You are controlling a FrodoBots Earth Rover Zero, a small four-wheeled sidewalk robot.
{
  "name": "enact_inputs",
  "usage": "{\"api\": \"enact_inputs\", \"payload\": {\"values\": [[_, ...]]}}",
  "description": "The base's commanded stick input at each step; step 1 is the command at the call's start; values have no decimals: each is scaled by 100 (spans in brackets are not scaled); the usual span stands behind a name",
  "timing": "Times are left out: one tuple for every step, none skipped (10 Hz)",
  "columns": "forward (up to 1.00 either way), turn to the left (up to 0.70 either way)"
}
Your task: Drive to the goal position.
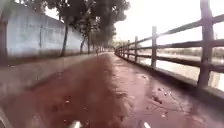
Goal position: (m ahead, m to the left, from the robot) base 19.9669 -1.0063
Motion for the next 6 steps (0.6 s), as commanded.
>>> {"api": "enact_inputs", "payload": {"values": [[70,0],[70,0],[70,0],[70,0],[70,0],[70,0]]}}
